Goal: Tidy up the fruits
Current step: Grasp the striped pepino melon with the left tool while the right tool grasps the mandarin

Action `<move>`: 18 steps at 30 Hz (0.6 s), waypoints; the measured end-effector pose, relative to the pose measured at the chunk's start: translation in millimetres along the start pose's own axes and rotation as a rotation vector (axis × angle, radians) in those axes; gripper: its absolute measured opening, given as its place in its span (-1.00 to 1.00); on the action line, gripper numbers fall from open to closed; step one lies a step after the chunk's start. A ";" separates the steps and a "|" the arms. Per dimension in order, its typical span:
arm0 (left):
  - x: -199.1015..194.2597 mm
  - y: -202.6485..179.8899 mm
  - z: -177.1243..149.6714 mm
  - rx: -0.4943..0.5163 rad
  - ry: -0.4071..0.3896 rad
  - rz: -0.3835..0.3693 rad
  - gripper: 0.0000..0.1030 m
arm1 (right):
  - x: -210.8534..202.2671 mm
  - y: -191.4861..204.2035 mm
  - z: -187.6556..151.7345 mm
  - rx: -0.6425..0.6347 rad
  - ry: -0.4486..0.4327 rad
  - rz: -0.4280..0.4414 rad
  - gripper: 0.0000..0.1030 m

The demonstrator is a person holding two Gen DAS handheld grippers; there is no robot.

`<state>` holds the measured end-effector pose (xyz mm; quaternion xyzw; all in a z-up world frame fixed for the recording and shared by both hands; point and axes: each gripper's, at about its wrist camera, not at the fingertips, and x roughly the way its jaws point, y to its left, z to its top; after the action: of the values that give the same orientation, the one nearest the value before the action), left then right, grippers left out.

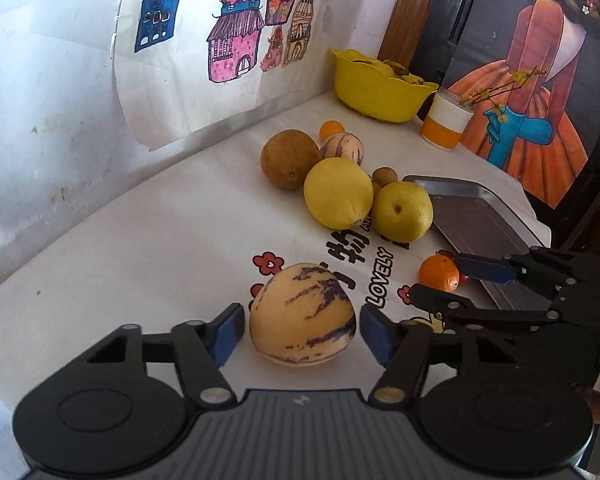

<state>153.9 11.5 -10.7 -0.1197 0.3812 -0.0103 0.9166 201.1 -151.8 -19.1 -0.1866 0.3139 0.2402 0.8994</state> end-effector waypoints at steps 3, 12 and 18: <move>1.5 0.4 0.6 -0.003 0.000 -0.001 0.15 | 0.6 0.1 -0.2 -0.003 -0.008 -0.014 -0.30; 3.6 -5.1 6.0 -0.012 -0.002 -0.018 0.14 | -15.0 -13.4 -0.4 0.045 -0.061 -0.020 -0.32; 8.3 -25.7 28.4 0.018 -0.042 -0.058 0.14 | -29.1 -52.5 8.0 0.134 -0.094 -0.091 -0.32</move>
<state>181.5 -8.4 8.7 -0.1224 0.3580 -0.0377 0.9249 213.7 -199.8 15.6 -0.1285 0.2780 0.1860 0.9336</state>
